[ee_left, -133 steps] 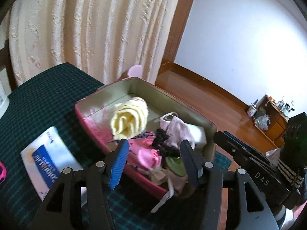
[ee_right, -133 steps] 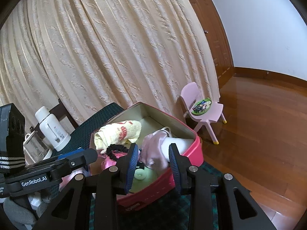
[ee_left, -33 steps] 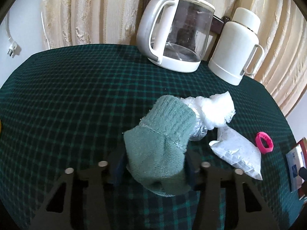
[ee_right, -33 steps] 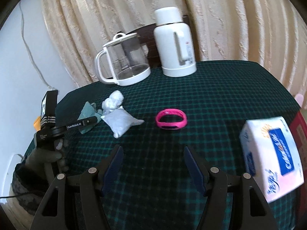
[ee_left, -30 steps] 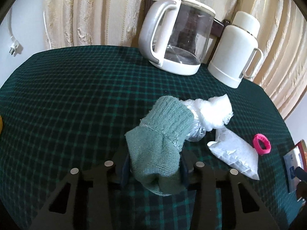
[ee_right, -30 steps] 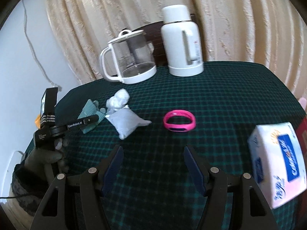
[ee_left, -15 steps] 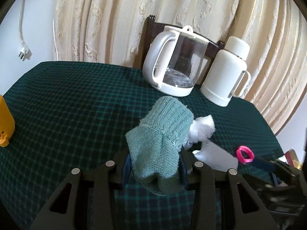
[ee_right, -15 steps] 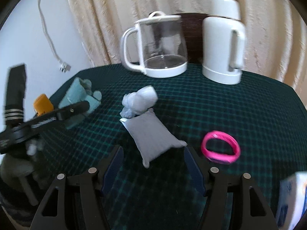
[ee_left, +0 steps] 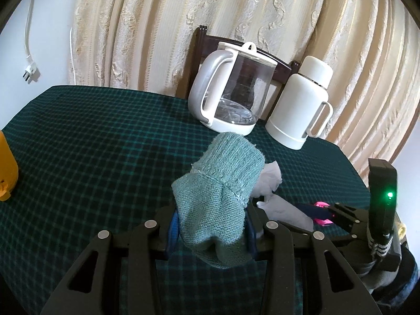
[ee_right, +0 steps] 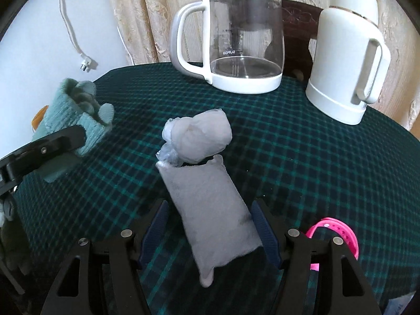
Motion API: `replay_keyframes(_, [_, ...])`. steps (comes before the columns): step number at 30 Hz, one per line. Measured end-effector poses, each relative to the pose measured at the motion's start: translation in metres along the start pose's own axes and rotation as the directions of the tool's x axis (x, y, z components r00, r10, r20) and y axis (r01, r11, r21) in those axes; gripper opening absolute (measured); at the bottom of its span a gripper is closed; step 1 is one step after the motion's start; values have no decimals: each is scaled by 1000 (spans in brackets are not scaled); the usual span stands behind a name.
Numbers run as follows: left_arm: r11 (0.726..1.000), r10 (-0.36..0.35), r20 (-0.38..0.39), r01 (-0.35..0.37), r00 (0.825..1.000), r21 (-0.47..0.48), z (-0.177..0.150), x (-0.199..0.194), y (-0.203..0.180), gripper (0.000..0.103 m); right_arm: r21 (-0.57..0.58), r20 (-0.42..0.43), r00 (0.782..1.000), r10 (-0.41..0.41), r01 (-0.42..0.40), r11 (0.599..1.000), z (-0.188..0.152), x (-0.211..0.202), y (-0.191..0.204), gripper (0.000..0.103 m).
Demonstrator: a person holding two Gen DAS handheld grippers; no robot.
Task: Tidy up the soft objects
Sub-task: 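Grasp the grey pouch with the right gripper while the left holds the green cuff, then carry the grey pouch toward the red box with the right gripper while the left holds the cuff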
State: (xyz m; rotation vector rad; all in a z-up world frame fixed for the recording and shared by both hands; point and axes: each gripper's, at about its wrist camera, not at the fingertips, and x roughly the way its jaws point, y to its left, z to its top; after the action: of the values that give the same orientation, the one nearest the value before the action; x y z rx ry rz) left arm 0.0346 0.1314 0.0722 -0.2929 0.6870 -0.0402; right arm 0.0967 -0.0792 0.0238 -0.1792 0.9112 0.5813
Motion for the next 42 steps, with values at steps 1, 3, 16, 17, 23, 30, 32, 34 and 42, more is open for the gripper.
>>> replay_keyframes(1, [1000,-1,0,1,1000,0,0,0,0,41,0,-1,1000,1,-1,1000,0,1,0,69])
replay_keyframes(3, [1000,-3,-3,3,1000,0,-1,0,-1,41,-7,-6,1000,-5,5,1000,0,4,1,69])
replay_keyframes(16, [1000,-9,-10,9,1000,2,-2,3,-4,41,64,4,1000,-8,8,998,-8,-6,-4,41])
replay_keyframes(17, [1000,-9,-11,9,1000,2,-3,3,-4,42,74,6,1000,-5,4,997,-11,-8,-5,41])
replay_keyframes(23, [1000,-17,-10,17,1000,9,-5,1,-8,41,126,44,999,14,-19,992,-27,-32,-6,40])
replay_keyframes(30, [999,-29,-11,30,1000,24,-8,0,-14,41,218,110,994,19,-43,975,-48,-70,-14,40])
replay_keyframes(32, [999,-37,-14,37,999,32,-9,0,-17,41,240,133,991,7,-39,970,-56,-83,-17,40])
replay_keyframes(34, [998,-42,-18,42,999,40,-11,0,-20,41,263,150,989,-1,-40,964,-64,-94,-21,40])
replay_keyframes(42, [996,-63,-43,65,997,63,-18,4,-32,41,346,205,976,-68,-7,938,-92,-137,-40,40])
